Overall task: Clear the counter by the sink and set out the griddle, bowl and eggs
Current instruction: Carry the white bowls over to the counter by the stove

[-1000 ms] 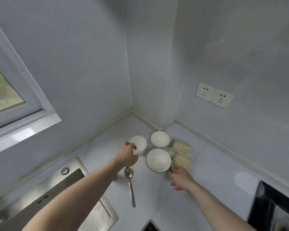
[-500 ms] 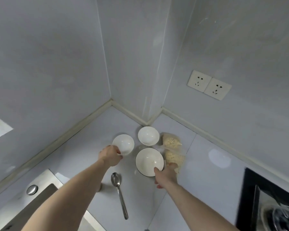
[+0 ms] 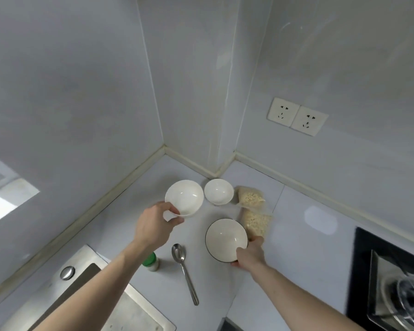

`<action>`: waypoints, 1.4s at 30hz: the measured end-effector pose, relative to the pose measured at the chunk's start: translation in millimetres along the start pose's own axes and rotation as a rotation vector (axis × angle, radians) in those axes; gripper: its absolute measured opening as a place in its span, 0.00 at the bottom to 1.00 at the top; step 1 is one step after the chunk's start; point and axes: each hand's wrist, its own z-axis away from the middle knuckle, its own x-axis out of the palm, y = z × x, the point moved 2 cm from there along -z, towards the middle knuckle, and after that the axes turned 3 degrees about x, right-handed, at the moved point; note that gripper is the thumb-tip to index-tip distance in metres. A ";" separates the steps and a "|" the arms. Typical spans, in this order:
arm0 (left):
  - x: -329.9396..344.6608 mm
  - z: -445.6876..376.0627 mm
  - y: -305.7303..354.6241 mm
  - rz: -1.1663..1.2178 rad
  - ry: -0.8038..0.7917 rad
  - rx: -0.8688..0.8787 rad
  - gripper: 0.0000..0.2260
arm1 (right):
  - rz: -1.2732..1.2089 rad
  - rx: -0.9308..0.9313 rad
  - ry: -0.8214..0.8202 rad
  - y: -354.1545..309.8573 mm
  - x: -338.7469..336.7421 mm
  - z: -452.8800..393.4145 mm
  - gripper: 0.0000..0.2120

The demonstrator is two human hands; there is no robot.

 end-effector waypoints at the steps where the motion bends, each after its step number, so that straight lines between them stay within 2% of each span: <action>1: -4.1 9.5 9.0 0.030 0.012 0.030 0.08 | 0.012 -0.009 -0.010 4.5 -7.0 5.3 0.23; 4: -6.7 39.1 29.1 0.115 0.000 0.083 0.08 | -0.015 -0.002 -0.048 20.2 -30.4 21.0 0.19; 9: 22.2 80.8 50.5 0.209 -0.106 0.131 0.10 | -0.116 0.044 -0.082 52.1 -74.1 42.8 0.18; 18: 120.5 138.4 95.1 0.111 -0.373 0.312 0.10 | -0.266 0.181 -0.111 124.4 -138.3 58.0 0.20; 22: 150.7 160.1 107.7 0.055 -0.455 0.314 0.09 | -0.263 0.206 -0.126 148.2 -155.2 59.2 0.20; 33: 199.0 183.7 116.3 -0.094 -0.498 0.344 0.07 | -0.223 0.227 -0.183 163.7 -168.4 66.4 0.15; 39: 215.8 174.5 115.5 -0.193 -0.535 0.410 0.07 | -0.228 0.234 -0.243 155.4 -165.3 60.7 0.19; 42: 218.1 169.2 114.6 -0.196 -0.561 0.413 0.07 | -0.249 0.220 -0.307 151.0 -163.4 64.5 0.17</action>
